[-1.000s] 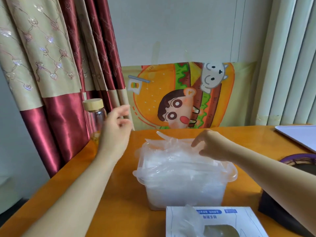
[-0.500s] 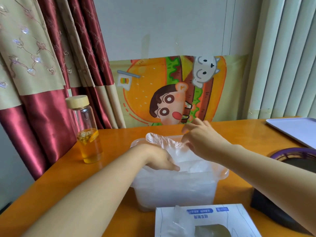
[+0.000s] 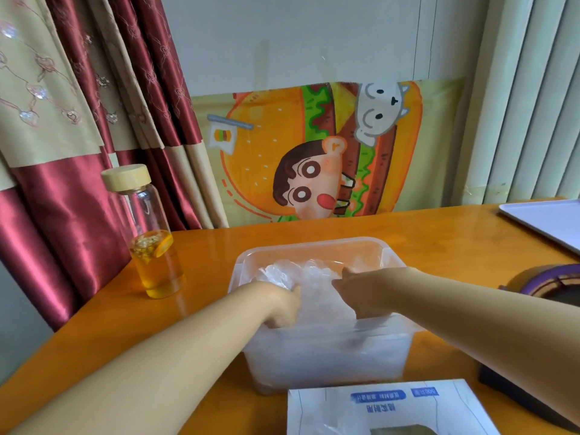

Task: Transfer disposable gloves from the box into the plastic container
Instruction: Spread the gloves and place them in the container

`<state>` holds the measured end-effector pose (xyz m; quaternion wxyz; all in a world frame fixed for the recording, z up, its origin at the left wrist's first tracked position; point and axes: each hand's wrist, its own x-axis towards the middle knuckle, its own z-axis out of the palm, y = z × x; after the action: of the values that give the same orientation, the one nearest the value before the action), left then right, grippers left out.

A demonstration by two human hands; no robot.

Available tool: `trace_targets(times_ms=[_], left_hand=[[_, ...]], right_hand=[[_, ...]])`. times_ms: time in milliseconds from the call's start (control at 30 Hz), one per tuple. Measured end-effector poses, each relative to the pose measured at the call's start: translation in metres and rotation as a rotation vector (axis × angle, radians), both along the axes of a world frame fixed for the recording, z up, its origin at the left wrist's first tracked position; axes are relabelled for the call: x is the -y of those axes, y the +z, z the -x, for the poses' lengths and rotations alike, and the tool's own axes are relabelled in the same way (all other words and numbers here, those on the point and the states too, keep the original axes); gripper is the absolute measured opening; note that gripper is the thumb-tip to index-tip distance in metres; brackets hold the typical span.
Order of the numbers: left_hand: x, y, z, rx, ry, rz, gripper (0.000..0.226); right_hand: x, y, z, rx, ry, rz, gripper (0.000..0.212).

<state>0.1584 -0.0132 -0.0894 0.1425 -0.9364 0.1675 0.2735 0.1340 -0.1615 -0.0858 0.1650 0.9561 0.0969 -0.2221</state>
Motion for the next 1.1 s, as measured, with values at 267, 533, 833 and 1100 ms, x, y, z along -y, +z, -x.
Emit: trace_targets(times_ms=[267,533,833,1100], left_hand=[[0.007,0.002,0.0,-0.091,-0.078,-0.169,0.053],[-0.004,0.035,0.019,0.024,-0.092,-0.029,0.051],[-0.051,0.087,0.084,0.355,-0.119,0.658,0.032],[-0.036,0.022,0.169,0.256,-0.297,0.743,0.043]], right_hand=[[-0.005,-0.005,-0.005,-0.152,-0.04,0.096,0.071],[-0.004,0.025,0.013,-0.05,0.053,-0.024,0.053],[0.011,0.066,0.073,0.504,0.244,-0.482,0.029],[0.015,0.017,0.159,0.047,0.244,-0.458,0.023]])
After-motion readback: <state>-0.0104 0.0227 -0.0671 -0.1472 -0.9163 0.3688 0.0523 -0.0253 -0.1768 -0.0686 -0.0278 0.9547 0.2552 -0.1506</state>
